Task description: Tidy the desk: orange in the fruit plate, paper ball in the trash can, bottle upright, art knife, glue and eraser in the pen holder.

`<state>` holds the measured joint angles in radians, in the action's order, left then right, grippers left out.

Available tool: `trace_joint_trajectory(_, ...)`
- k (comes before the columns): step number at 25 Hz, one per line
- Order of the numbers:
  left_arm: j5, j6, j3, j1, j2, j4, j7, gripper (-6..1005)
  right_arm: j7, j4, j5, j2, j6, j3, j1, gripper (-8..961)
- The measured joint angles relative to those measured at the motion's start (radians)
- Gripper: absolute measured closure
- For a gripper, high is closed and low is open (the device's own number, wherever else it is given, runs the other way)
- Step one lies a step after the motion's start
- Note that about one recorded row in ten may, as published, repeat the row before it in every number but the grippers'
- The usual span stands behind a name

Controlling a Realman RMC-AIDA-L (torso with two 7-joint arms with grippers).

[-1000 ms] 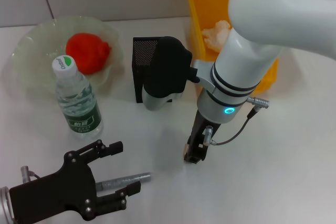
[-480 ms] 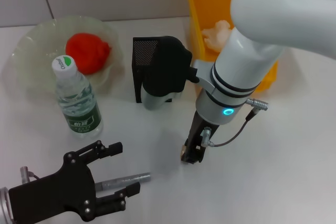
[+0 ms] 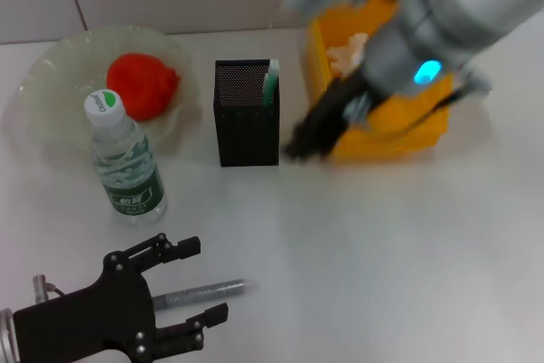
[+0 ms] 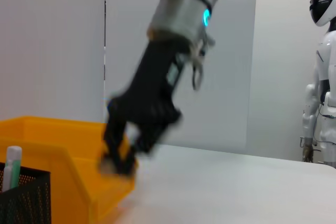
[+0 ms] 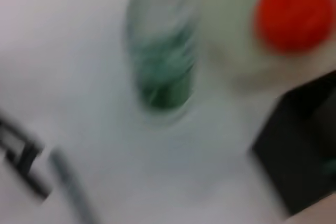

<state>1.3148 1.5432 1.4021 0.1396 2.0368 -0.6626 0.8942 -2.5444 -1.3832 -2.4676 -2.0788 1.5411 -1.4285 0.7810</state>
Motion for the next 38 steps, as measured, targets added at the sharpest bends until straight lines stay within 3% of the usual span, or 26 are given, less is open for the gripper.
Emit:
trace_joint_trajectory(4,0.002,0.001,0.000,0.000,-0.001,0.000,0.000,185,0.033,-0.111,-0.006,0.000,-0.008,0.169,-0.027,691)
trace_joint_trajectory(8,0.003,0.002,0.000,0.003,0.000,0.000,0.000,185,0.075,-0.078,0.035,0.000,-0.078,0.248,-0.030,691)
trace_joint_trajectory(16,0.003,0.002,0.000,0.008,0.002,0.000,0.007,185,0.165,0.104,0.073,0.000,-0.177,0.248,0.014,691)
trace_joint_trajectory(38,0.003,0.001,0.000,0.014,0.006,0.000,0.003,185,0.349,0.338,0.178,0.000,-0.294,0.245,0.069,662)
